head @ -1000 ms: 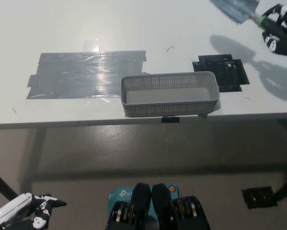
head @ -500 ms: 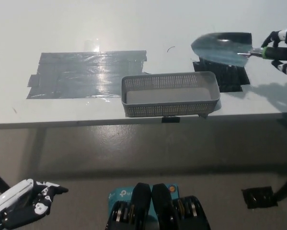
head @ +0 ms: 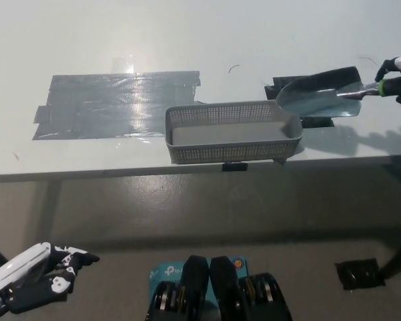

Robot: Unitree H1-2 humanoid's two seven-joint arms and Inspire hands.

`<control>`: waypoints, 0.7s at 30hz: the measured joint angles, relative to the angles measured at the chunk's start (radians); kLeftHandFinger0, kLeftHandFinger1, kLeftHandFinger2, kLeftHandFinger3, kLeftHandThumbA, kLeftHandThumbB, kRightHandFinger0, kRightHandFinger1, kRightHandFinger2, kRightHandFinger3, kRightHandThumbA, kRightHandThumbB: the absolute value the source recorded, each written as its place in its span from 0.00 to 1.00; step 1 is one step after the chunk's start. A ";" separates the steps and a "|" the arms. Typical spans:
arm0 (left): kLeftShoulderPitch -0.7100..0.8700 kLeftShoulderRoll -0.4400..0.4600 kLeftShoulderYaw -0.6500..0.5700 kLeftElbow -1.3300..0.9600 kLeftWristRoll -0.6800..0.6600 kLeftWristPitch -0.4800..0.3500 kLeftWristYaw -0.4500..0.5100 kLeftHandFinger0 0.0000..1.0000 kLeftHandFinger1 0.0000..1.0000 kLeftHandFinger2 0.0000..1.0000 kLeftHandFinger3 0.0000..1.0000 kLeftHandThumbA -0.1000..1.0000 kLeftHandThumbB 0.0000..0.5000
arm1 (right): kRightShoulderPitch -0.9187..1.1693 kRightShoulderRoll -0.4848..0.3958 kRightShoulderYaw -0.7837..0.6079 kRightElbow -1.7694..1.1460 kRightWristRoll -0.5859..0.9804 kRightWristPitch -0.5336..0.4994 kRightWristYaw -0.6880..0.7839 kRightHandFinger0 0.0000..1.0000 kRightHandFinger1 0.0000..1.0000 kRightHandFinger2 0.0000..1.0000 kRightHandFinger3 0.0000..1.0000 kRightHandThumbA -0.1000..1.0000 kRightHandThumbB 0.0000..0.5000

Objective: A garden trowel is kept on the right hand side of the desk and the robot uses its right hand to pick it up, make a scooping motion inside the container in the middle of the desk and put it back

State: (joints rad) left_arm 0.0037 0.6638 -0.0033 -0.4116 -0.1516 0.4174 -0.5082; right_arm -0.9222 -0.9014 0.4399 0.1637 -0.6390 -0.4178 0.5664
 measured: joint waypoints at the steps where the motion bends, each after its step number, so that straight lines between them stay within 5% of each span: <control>1: 0.000 0.000 0.000 0.000 0.000 0.001 -0.001 0.91 0.83 0.78 0.99 1.00 0.95 | -0.008 0.007 0.000 0.004 -0.004 -0.003 0.005 0.00 0.06 0.47 0.25 0.00 0.00; 5: 0.000 0.000 -0.001 -0.002 0.000 0.005 -0.002 0.92 0.84 0.79 1.00 1.00 0.97 | -0.039 0.041 0.003 0.040 -0.023 -0.003 0.035 0.00 0.22 0.58 0.23 0.00 0.00; 13: -0.001 0.000 -0.003 -0.001 0.000 0.007 -0.007 0.94 0.85 0.78 1.00 1.00 0.93 | -0.149 0.099 0.024 0.174 -0.097 0.006 0.073 0.00 0.23 0.59 0.11 0.00 0.00; 18: -0.005 0.000 -0.003 -0.002 0.000 0.007 -0.010 0.94 0.86 0.78 1.00 1.00 0.99 | -0.201 0.123 0.039 0.199 -0.146 0.006 0.090 0.00 0.28 0.64 0.14 0.00 0.07; 21: -0.013 0.000 -0.003 -0.002 0.000 0.008 -0.012 0.93 0.85 0.78 0.99 1.00 1.00 | -0.217 0.131 0.048 0.212 -0.168 0.005 0.095 0.00 0.26 0.61 0.18 0.00 0.01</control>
State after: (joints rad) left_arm -0.0094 0.6639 -0.0068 -0.4132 -0.1511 0.4252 -0.5207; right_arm -1.1393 -0.7707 0.4875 0.3761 -0.8065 -0.4128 0.6609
